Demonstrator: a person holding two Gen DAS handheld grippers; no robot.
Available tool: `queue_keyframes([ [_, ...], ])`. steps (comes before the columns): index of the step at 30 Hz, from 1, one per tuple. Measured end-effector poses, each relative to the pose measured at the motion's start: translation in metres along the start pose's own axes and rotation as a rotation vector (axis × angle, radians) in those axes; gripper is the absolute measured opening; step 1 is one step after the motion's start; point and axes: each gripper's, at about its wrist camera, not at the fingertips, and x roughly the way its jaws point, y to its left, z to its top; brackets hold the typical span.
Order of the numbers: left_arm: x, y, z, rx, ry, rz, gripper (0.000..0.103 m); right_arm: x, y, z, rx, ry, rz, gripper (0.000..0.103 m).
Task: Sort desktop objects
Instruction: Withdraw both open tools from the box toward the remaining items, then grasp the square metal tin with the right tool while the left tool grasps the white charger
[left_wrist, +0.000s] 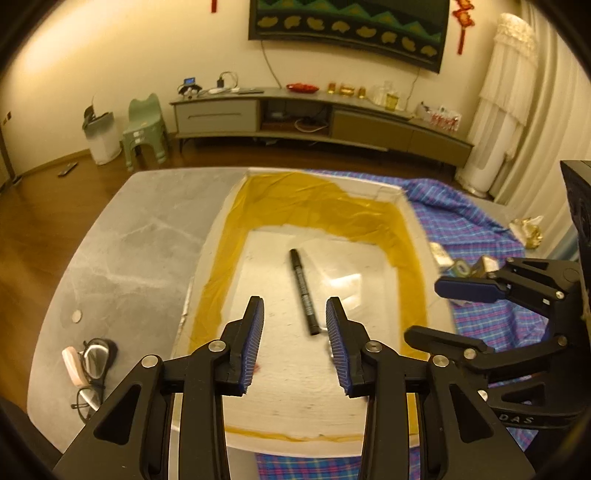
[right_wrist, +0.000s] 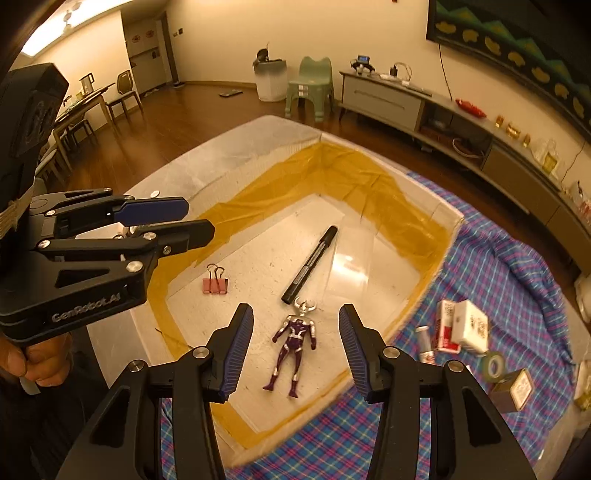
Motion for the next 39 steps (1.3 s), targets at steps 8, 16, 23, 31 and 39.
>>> queue_keyframes([
  [8, -0.009, -0.027, 0.003, 0.031, -0.031, -0.017, 0.039, -0.015, -0.018, -0.008, 0.021, -0.06, 0.008, 0.052],
  [16, -0.019, -0.059, 0.004, 0.049, -0.104, -0.055, 0.04, -0.052, -0.04, -0.026, 0.072, -0.225, 0.086, 0.052],
  [23, -0.016, -0.112, -0.003, 0.131, -0.098, -0.164, 0.044, -0.098, -0.089, -0.058, 0.158, -0.383, 0.085, 0.064],
  [31, 0.021, -0.176, -0.016, 0.171, 0.045, -0.244, 0.044, -0.095, -0.183, -0.114, 0.335, -0.352, -0.123, 0.066],
  [39, 0.064, -0.216, -0.028, 0.184, 0.147, -0.233, 0.044, -0.038, -0.261, -0.164, 0.497, -0.116, -0.236, 0.077],
])
